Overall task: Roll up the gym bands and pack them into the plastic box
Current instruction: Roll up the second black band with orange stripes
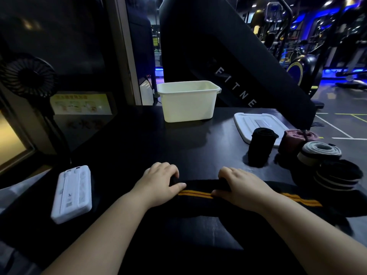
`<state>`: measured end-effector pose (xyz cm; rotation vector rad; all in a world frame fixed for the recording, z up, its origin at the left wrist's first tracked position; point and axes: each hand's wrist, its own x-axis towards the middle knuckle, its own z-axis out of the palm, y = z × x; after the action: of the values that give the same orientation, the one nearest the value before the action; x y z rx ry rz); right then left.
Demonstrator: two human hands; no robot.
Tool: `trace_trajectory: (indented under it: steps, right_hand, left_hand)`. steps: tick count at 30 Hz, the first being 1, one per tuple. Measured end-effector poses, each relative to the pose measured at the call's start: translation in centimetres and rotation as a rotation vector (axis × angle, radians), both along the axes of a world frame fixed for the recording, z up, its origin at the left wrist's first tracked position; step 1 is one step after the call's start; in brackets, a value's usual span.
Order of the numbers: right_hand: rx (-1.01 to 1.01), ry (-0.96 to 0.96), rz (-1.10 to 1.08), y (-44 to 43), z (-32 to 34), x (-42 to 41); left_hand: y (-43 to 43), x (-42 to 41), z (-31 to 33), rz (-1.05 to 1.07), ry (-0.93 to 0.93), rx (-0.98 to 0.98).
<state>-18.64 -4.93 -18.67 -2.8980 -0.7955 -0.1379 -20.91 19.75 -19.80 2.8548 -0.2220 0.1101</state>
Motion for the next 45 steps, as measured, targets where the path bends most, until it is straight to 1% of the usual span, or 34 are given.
trace_trajectory:
  steps: [4, 7, 9, 13, 17, 18, 21, 24, 27, 32, 36, 38, 41, 45]
  right_hand:
    - [0.048, 0.031, -0.010, -0.1, -0.2, 0.2]
    - [0.106, 0.047, -0.001, -0.3, -0.6, 0.3]
    - [0.123, 0.037, 0.006, -0.4, -0.7, 0.4]
    - [0.126, 0.024, 0.017, -0.8, -0.8, 0.7]
    - [0.095, 0.031, 0.057, -1.3, -1.0, 0.9]
    - [0.089, 0.034, 0.071, -1.4, -1.0, 1.0]
    - [0.069, 0.039, 0.086, -1.5, -1.0, 1.2]
    - [0.063, 0.051, 0.082, -1.5, -0.8, 1.3]
    - [0.042, 0.062, 0.059, -1.5, -0.8, 1.2]
    - [0.005, 0.052, 0.042, -1.4, -0.7, 1.0]
    - [-0.005, 0.067, 0.029, -1.5, -0.8, 1.1]
    - [-0.011, 0.066, 0.021, -1.4, -0.7, 0.9]
    - [-0.036, 0.039, 0.005, -1.3, -0.4, 0.6]
    - [-0.102, 0.021, -0.024, -1.1, 0.1, 0.6]
  left_hand:
    - [0.0, -0.1, 0.3, 0.068, -0.081, 0.009]
    - [0.1, -0.4, 0.8, 0.039, -0.177, 0.009]
    - [0.2, -0.6, 1.3, 0.014, -0.185, -0.003]
    - [0.2, -0.9, 2.8, 0.019, -0.091, -0.027]
    - [0.9, -1.0, 2.8, 0.041, 0.105, 0.037]
    - [1.0, -1.1, 2.4, 0.046, 0.130, 0.057]
    - [1.1, -1.1, 1.3, 0.072, 0.068, 0.078]
    - [1.3, -1.0, 0.7, 0.095, 0.003, 0.052]
    - [1.4, -0.6, 0.6, 0.122, 0.008, 0.013]
    - [1.2, 0.3, 1.2, 0.152, 0.008, 0.019]
    - [1.3, 1.1, 1.1, 0.104, -0.019, 0.068]
    - [1.4, 1.2, 0.8, 0.085, 0.000, 0.060]
    - [1.5, 1.0, 0.7, 0.115, 0.070, -0.018]
    - [1.2, 1.3, 1.5, 0.100, 0.101, 0.011]
